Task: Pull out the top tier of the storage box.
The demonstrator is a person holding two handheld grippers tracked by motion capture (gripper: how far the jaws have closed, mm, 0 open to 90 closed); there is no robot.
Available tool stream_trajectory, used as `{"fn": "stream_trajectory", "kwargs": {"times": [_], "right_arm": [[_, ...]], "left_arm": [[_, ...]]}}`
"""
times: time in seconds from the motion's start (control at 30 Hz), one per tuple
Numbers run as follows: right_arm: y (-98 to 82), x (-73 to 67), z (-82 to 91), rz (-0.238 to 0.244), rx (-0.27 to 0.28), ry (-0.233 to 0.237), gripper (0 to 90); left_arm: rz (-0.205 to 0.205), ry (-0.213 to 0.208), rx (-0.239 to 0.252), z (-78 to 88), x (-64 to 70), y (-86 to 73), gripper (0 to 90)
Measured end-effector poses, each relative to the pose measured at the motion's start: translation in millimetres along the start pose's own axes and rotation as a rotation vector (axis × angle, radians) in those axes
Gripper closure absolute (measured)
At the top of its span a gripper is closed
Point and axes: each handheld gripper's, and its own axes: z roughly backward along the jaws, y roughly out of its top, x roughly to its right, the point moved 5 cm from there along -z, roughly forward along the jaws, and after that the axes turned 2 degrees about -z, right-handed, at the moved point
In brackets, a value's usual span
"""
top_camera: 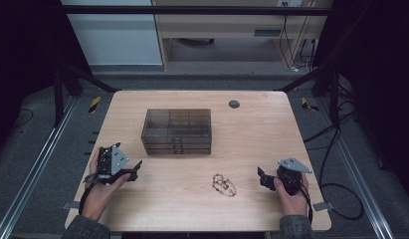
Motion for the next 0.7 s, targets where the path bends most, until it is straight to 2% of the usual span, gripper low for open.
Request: {"fn": "stream_trajectory", "kwargs": {"times": [0.07,0.2,0.4,0.43,0.47,0.53,0.6,0.63,0.7], "right_arm": [[0.0,-0.5,0.3,-0.004,-0.001,0.004,8.1],[-0.2,-0.5,-0.1,-0.005,-0.003,0.002,8.1],[0.9,0.0,0.9,-0.019,-0.005,0.005,8.4],[0.6,-0.1,1.0,-0.02,-0.009,0.005,8.7],[0.6,-0.1,1.1,-0.022,-0.011,0.003,9.0],[0.5,-0.4,0.9,-0.027,-0.018,0.0,9.3],[0.4,-0.3,0.5,-0.031,-0.022,-0.001,9.8],[0.3,-0.6,0.6,-0.032,-0.025,0.003,10.2],[0.4,-0.7,0.9,-0.029,-0.028,0.008,10.8]], "left_arm": [[-0.004,-0.002,0.007,1.0,1.7,1.8,6.0],[-0.047,0.009,0.0,4.7,6.4,8.4,6.1],[-0.144,0.021,0.011,11.9,22.6,27.4,6.7],[-0.171,0.027,0.017,16.1,28.3,35.1,6.9],[-0.171,0.027,0.017,16.1,28.3,35.1,7.0],[-0.197,0.033,0.03,20.2,33.7,42.8,7.4],[-0.217,0.023,0.05,23.2,41.0,53.9,8.1],[-0.217,0.023,0.05,23.2,41.0,53.9,8.2],[-0.241,0.001,0.075,23.5,45.1,63.0,8.3]]}}
